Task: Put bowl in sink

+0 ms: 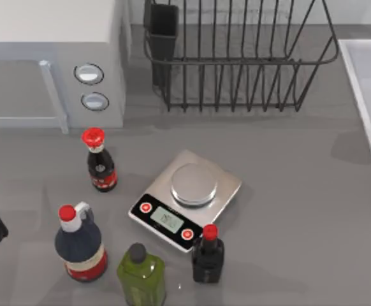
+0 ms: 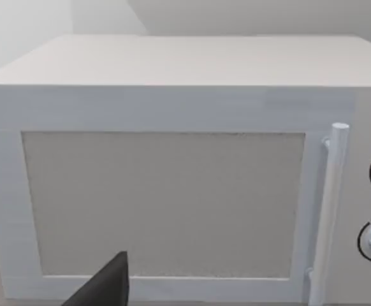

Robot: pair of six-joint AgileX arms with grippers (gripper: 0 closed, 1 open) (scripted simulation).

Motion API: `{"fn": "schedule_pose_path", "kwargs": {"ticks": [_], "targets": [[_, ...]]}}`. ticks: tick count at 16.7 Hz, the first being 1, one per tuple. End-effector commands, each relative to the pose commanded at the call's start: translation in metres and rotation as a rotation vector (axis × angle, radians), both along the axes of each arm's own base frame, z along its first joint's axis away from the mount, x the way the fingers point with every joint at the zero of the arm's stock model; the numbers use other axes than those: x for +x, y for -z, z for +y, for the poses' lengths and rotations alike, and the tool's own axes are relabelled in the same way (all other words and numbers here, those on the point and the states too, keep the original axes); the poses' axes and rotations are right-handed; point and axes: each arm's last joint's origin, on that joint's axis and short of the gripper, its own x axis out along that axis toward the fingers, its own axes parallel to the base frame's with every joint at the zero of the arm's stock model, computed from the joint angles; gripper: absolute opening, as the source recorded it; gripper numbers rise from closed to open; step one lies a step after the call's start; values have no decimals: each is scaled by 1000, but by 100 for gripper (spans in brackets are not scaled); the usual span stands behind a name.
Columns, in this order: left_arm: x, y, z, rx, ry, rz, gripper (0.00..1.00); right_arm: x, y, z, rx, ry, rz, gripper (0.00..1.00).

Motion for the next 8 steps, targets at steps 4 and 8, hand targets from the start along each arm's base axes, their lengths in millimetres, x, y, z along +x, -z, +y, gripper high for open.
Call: {"fn": "schedule_pose_path", "kwargs": {"ticks": [4, 8], "targets": [[0, 0, 0, 0, 0, 0, 100, -8, 26, 6, 6, -2, 7, 0], [0, 0, 0, 0, 0, 0, 100, -8, 27, 7, 7, -2, 9, 0]]}}
